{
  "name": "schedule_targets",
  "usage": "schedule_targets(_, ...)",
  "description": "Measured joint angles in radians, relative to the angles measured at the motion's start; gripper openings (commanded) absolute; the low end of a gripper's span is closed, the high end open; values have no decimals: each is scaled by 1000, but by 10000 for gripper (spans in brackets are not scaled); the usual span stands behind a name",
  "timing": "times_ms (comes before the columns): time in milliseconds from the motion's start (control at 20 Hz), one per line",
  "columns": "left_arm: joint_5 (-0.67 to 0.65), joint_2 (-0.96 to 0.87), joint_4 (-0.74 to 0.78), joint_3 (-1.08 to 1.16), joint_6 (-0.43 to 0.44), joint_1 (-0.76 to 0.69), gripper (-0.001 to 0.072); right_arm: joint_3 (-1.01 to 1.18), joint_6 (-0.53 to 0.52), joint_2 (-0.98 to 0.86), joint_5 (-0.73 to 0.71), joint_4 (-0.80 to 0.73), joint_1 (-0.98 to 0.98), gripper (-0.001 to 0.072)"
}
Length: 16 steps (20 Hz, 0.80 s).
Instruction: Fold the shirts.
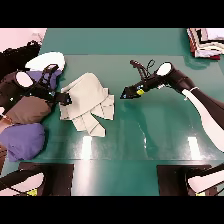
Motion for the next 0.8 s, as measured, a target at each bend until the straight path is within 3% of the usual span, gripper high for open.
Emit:
schedule_targets(100, 26, -7, 1, -4, 3, 0, 670, 1, 0, 0, 3, 0, 0, 452)
schedule_targets(200, 38, -10, 5, -6, 3, 0, 484, 1, 0, 0, 4, 0, 0, 452)
schedule_targets(450, 40, -12, 11, 2, 19, 0, 490, 1, 0, 0, 6, 0, 0, 451)
schedule_targets(500, 39, -12, 21, 3, 23, 0, 559, 1, 0, 0, 6, 0, 0, 452)
schedule_targets(800, 43, -19, 66, 7, 35, 0, 562, 1, 0, 0, -1, 0, 0, 451)
